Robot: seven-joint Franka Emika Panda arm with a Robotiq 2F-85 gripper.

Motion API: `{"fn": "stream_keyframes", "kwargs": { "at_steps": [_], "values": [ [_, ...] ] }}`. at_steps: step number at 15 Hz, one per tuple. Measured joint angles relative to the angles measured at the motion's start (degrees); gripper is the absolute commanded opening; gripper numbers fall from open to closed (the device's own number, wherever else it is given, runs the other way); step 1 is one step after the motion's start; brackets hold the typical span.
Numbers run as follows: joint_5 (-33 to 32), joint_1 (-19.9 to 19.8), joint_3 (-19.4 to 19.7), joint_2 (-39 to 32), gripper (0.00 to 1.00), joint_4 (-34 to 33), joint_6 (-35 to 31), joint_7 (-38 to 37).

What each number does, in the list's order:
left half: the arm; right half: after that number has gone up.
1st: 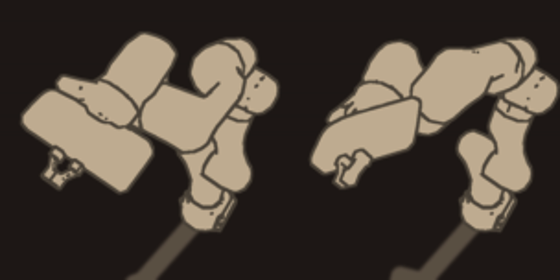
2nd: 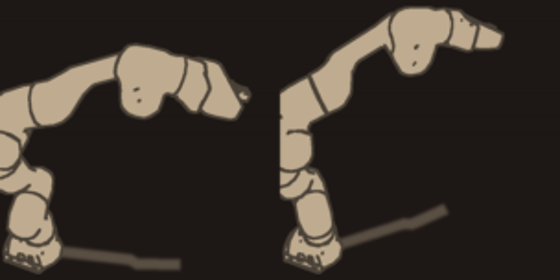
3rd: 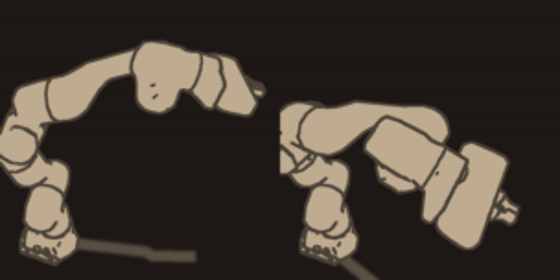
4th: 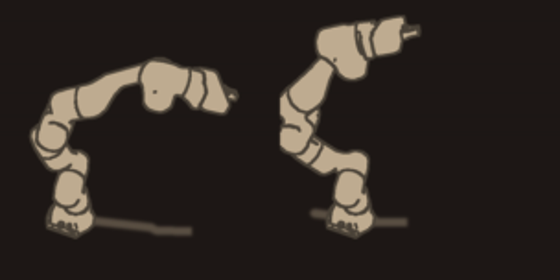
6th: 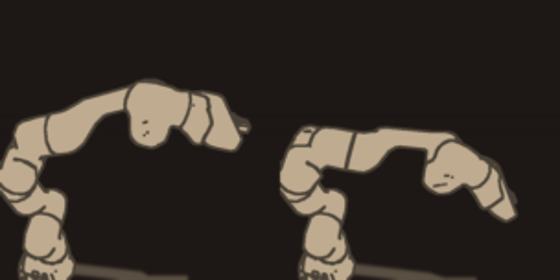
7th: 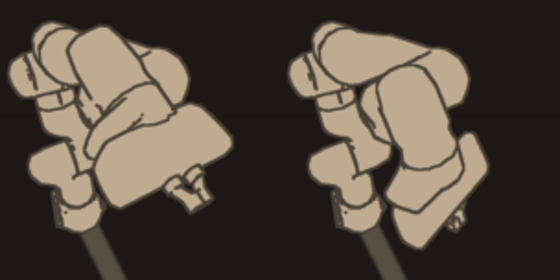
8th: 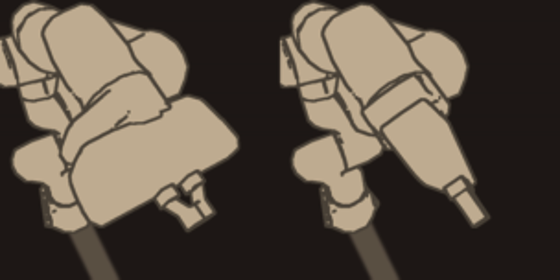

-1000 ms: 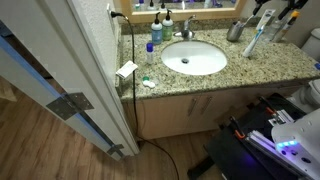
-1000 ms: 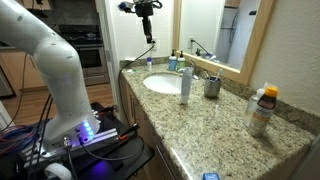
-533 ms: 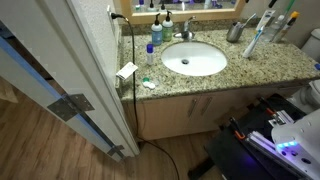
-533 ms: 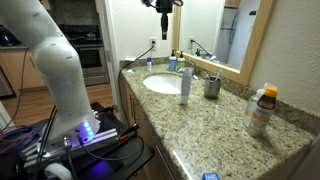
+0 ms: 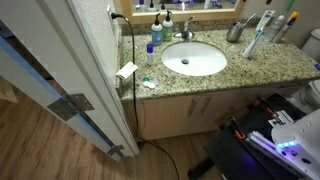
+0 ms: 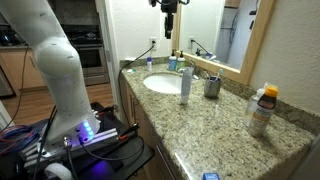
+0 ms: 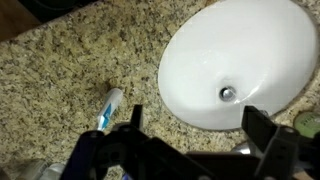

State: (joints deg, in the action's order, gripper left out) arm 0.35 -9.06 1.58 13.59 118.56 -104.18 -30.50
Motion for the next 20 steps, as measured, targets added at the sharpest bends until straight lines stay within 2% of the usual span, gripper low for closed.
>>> {"fn": "stream_keyframes", "kwargs": {
  "at_steps": [2,5,6,12,15,18,20],
  "values": [
    [-0.1,1.6,-0.1,-5.9,1.00,-3.1,0.0,3.7],
    [0.9,3.0,0.0,-14.7,1.00,-12.3,3.0,10.0],
    [1.0,3.2,0.1,-16.1,1.00,-14.1,3.5,10.1],
    [0.3,3.4,0.3,-15.7,1.00,-13.7,3.4,9.6],
    [-1.7,4.5,0.3,-19.0,1.00,-15.1,2.4,14.7],
    [-0.9,4.7,0.4,-26.3,1.00,-21.9,1.5,18.8],
    [1.2,4.5,0.6,-31.5,1.00,-28.1,2.4,18.4]
  ]
}}
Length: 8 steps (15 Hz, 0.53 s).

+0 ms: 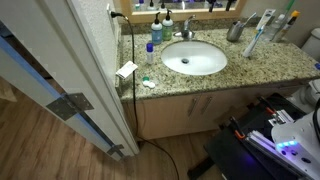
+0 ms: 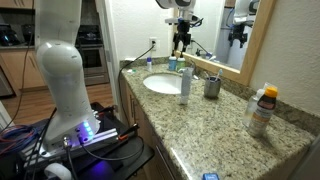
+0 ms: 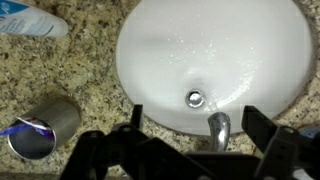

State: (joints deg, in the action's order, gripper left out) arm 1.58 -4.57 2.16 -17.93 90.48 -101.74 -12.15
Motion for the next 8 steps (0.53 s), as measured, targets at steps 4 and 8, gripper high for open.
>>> {"fn": "stream_keyframes", "kwargs": {
  "at_steps": [4,8],
  "values": [
    [0.2,0.2,0.3,-1.5,1.00,-1.6,0.3,-0.1],
    [-3.0,1.8,0.6,-3.2,1.00,-1.3,-6.2,-6.3]
  ]
}}
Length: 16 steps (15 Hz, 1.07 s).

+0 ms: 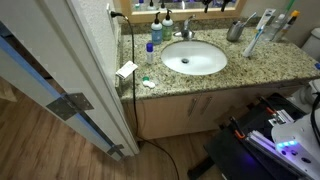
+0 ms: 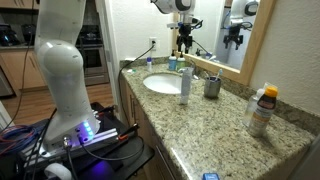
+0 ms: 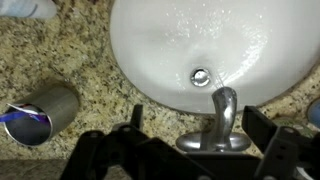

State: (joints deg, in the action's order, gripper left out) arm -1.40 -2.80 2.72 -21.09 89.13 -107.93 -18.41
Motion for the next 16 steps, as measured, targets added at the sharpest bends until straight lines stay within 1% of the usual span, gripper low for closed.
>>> {"fn": "stream_keyframes", "kwargs": {
  "at_steps": [3,5,8,13,16],
  "values": [
    [0.9,1.4,0.0,-4.7,1.00,-1.6,-7.4,-5.4],
    [1.9,1.6,0.1,-8.0,1.00,-4.4,-9.7,-7.6],
    [2.1,1.6,1.3,-11.0,1.00,-8.7,-9.7,-9.7],
    [1.5,2.1,1.8,-12.0,1.00,-9.7,-8.6,-9.6],
    [5.5,1.3,1.7,-15.9,1.00,-14.1,-9.0,-7.6]
  ]
}}
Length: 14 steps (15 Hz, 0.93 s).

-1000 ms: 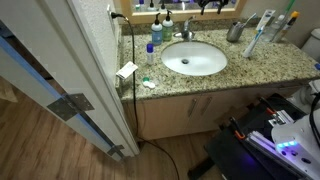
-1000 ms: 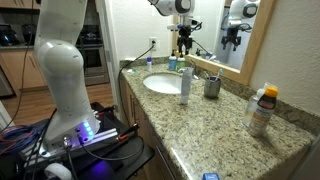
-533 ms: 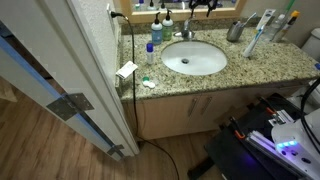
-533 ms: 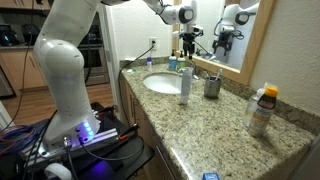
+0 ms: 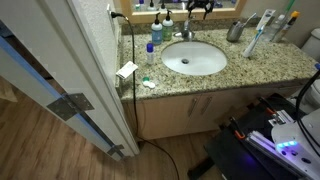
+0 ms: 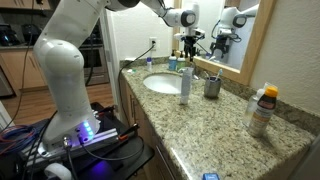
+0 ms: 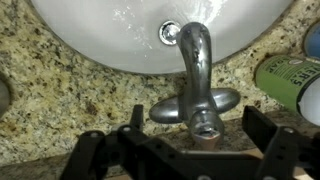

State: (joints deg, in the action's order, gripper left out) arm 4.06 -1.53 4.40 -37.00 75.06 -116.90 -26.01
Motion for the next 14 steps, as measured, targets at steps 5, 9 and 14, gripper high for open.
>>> {"fn": "stream_keyframes", "kwargs": {
  "at_steps": [5,9,14],
  "values": [
    [3.8,-2.1,-0.2,-6.4,1.00,-9.1,0.8,2.0],
    [3.8,-2.1,-0.3,-7.5,0.69,-10.3,1.0,2.1],
    [3.9,-2.1,-0.3,-7.5,0.32,-10.3,2.1,2.5]
  ]
}}
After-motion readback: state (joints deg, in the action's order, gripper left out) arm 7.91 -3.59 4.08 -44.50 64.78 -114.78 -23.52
